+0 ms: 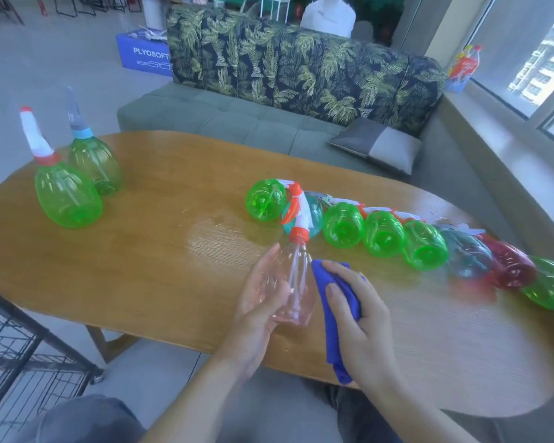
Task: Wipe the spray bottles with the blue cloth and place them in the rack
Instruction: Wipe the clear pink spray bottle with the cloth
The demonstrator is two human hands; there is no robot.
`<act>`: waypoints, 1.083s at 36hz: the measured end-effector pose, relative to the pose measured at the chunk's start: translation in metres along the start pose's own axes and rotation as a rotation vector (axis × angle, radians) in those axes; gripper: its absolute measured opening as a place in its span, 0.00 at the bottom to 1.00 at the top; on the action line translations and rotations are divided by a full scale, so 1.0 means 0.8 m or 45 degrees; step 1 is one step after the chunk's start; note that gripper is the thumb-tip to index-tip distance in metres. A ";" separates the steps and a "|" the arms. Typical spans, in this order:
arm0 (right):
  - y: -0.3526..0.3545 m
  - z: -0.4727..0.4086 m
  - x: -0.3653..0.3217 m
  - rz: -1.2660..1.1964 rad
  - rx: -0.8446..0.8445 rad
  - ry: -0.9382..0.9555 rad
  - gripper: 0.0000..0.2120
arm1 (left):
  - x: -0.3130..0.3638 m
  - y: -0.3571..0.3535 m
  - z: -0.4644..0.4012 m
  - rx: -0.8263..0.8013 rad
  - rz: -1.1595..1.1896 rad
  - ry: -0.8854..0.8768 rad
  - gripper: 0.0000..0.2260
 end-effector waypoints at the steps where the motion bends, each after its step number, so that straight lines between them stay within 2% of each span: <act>1: -0.003 0.001 0.003 -0.038 0.004 -0.056 0.14 | 0.000 0.001 0.000 0.009 -0.009 -0.006 0.34; 4: -0.006 0.007 0.005 -0.075 0.008 -0.108 0.13 | -0.004 0.002 -0.002 0.023 -0.010 0.005 0.30; 9: -0.002 0.012 0.007 -0.132 0.056 -0.146 0.14 | -0.004 -0.001 -0.003 0.056 -0.048 -0.005 0.30; 15: -0.001 0.014 0.004 -0.108 0.043 -0.109 0.14 | -0.005 -0.005 -0.005 0.041 -0.041 0.010 0.19; 22: 0.005 -0.039 -0.021 0.089 0.057 0.071 0.13 | -0.009 0.000 -0.007 0.077 -0.041 -0.007 0.19; 27: -0.013 -0.067 -0.016 0.446 -0.105 0.108 0.15 | -0.008 0.000 -0.006 0.082 -0.085 -0.042 0.18; 31: -0.027 -0.050 -0.021 0.559 -0.147 0.352 0.18 | -0.006 0.001 -0.008 0.097 -0.100 -0.058 0.18; 35: -0.033 -0.017 -0.022 0.583 -0.233 0.635 0.15 | -0.006 0.003 -0.007 0.122 -0.105 -0.043 0.18; 39: -0.033 0.013 -0.018 0.676 -0.409 0.904 0.13 | -0.002 0.006 -0.006 0.123 -0.108 -0.056 0.19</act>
Point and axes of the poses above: each hand's wrist, its own z-axis away from the middle knuckle, its own y-axis out of the back of the hand, x = y × z, the point moved 5 cm from there along -z, towards the middle knuckle
